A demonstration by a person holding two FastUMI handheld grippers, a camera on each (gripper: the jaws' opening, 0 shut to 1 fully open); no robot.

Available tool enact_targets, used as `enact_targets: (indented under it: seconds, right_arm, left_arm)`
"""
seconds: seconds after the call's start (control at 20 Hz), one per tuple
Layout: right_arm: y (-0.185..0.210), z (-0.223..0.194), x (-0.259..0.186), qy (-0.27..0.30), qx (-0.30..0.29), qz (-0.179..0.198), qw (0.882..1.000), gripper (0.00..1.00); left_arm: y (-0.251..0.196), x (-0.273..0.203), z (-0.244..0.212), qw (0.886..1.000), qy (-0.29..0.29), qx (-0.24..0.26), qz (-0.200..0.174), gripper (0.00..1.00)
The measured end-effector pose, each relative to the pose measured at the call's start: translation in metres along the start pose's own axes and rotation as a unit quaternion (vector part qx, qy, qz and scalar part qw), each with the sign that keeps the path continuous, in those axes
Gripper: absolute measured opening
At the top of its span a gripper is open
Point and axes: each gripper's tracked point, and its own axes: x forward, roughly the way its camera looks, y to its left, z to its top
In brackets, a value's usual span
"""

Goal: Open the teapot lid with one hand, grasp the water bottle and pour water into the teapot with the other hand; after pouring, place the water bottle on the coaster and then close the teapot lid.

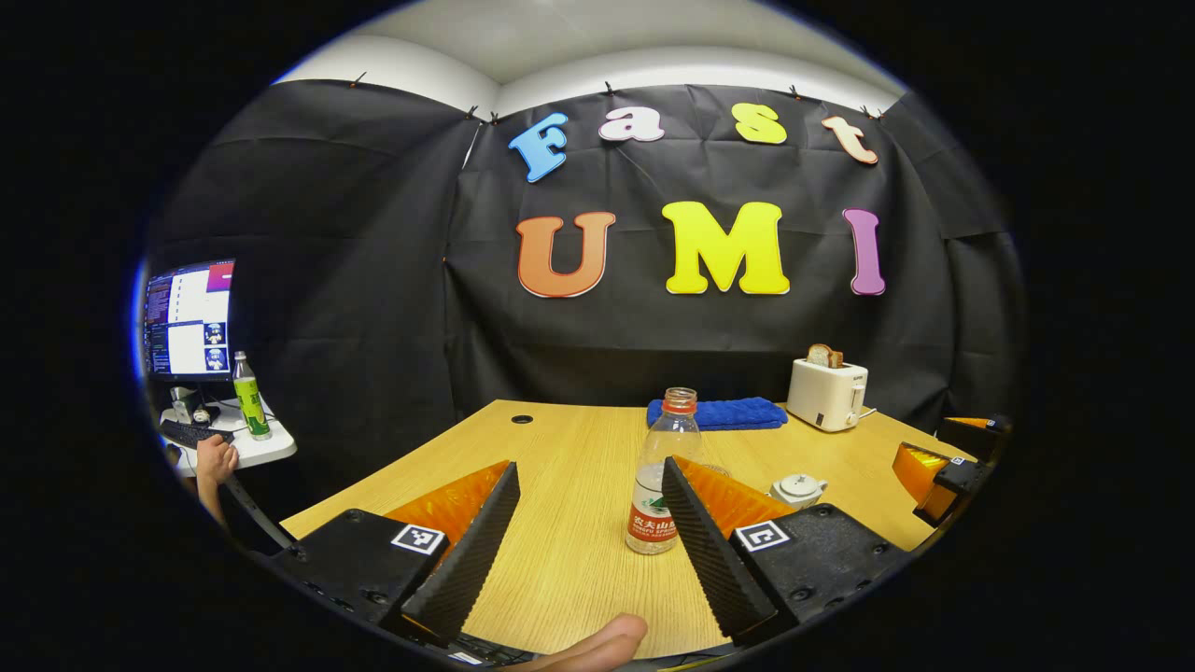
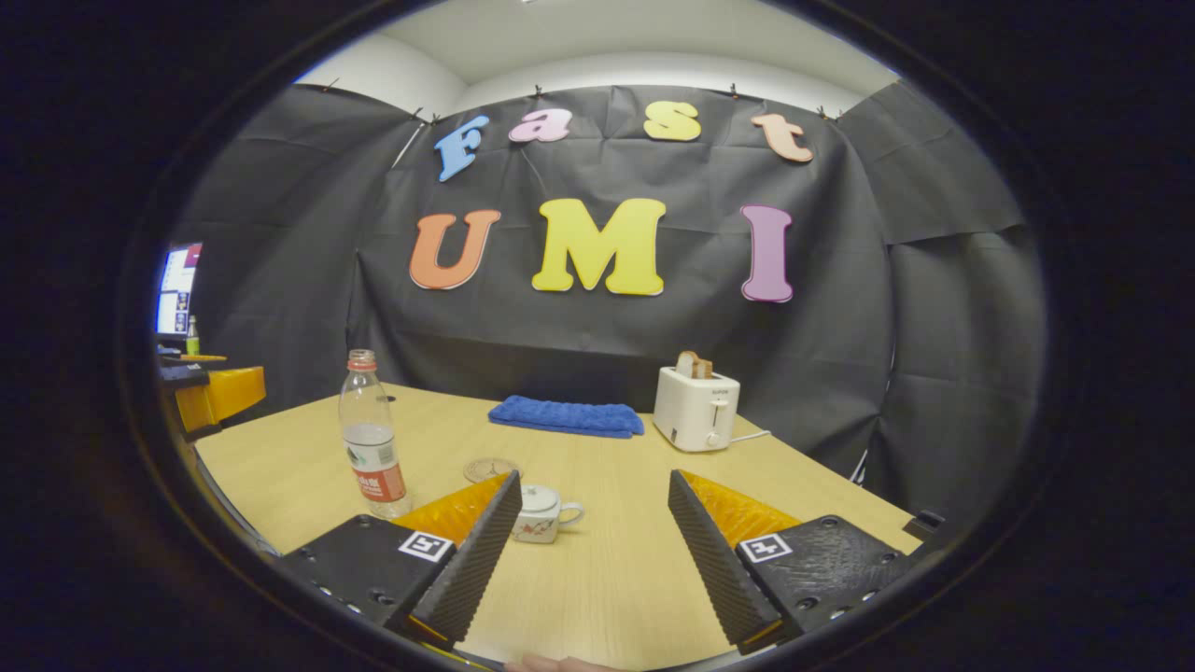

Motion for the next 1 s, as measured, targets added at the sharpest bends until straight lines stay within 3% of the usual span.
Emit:
enact_targets:
  seconds: [0.45, 0.65, 0.7, 0.9, 1.0]
  right_arm:
    - [0.034, -0.038, 0.07, 0.029, -0.012, 0.031, 0.999, 0.98]
    - [0.044, -0.047, 0.097, 0.04, -0.011, 0.035, 0.999, 0.93]
    - [0.045, -0.047, 0.103, 0.04, -0.011, 0.035, 0.999, 0.97]
    - [0.056, -0.049, 0.118, 0.036, -0.023, 0.04, 0.998, 0.88]
    - [0.061, -0.05, 0.126, 0.034, -0.021, 0.045, 0.998, 0.76]
  left_arm:
    - [0.008, 0.017, -0.016, 1.0, 0.011, 0.005, 0.014, 0.97]
    - [0.007, 0.024, -0.024, 1.0, 0.018, 0.008, 0.014, 0.97]
    - [0.006, 0.024, -0.026, 1.0, 0.02, 0.008, 0.013, 0.97]
    - [-0.001, 0.029, -0.034, 1.0, 0.025, 0.01, 0.007, 0.97]
    - [-0.005, 0.032, -0.038, 1.0, 0.028, 0.009, 0.003, 0.97]
